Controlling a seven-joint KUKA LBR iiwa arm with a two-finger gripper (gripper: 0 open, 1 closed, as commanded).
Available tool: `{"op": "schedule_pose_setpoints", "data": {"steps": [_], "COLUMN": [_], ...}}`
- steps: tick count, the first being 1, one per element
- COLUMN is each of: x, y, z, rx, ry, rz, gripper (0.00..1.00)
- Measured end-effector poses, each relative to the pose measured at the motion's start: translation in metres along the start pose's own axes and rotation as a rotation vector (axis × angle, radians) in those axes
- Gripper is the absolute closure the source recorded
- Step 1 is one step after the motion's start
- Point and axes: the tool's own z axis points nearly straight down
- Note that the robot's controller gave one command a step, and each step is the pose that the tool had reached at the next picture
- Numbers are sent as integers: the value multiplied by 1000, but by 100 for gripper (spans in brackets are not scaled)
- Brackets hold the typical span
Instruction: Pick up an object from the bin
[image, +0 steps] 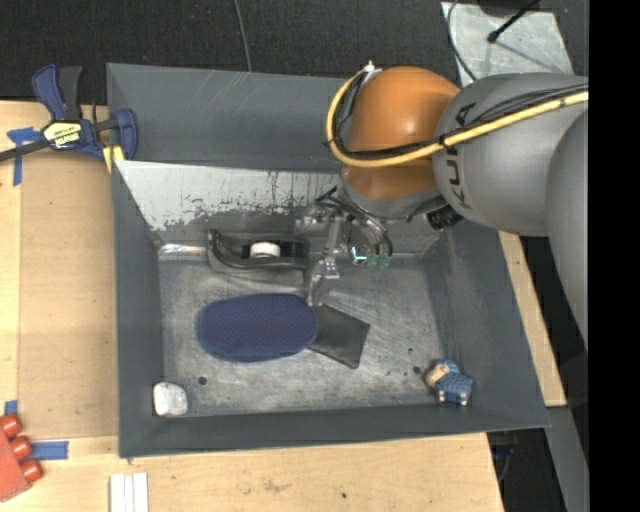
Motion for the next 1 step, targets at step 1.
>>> {"op": "schedule_pose_setpoints", "data": {"steps": [1], "x": [20], "y": [9], "z": [20], "rx": [-4], "ry": [-15], "rz": [-145], "gripper": [0]}}
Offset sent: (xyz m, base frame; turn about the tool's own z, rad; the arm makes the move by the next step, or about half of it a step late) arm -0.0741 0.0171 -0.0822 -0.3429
